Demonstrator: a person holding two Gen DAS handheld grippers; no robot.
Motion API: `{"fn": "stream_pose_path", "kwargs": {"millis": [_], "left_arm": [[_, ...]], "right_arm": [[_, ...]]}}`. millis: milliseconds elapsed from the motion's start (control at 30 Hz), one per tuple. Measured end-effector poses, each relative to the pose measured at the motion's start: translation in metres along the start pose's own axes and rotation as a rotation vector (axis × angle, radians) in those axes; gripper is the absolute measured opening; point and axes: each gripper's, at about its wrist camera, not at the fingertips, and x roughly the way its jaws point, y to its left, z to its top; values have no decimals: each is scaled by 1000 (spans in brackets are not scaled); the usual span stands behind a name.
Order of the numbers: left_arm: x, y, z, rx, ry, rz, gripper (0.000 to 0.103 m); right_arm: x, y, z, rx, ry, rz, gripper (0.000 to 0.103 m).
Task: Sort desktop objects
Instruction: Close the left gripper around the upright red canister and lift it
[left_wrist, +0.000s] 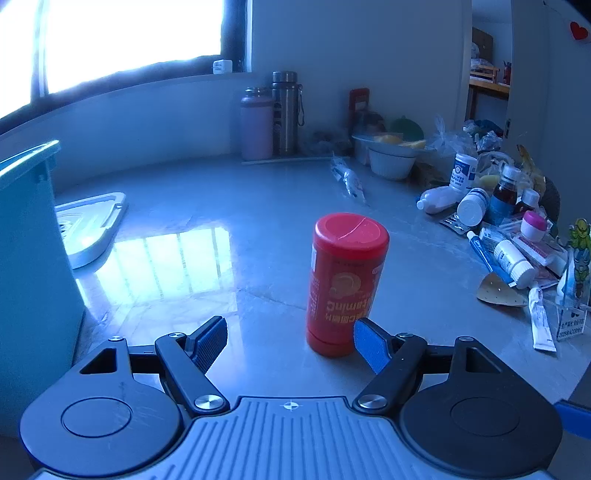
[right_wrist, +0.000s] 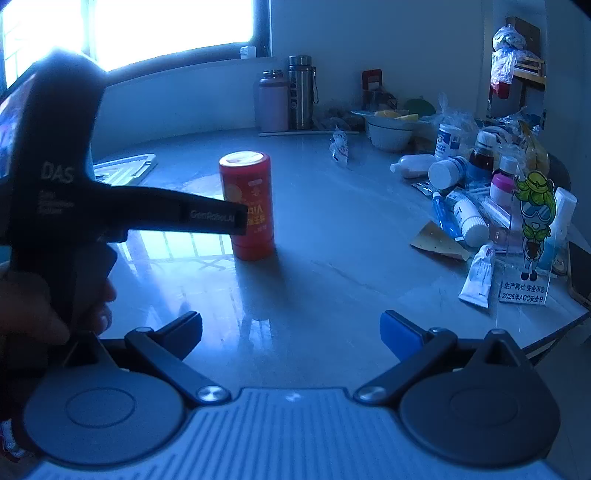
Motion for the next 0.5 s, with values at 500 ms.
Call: {"fn": "stream_pose_path", "kwargs": {"millis": [500], "left_arm": [[39,-23,17,43,10,-28,78]], "right_arm": [[11,-8,-6,8,37,-14,103]]}}
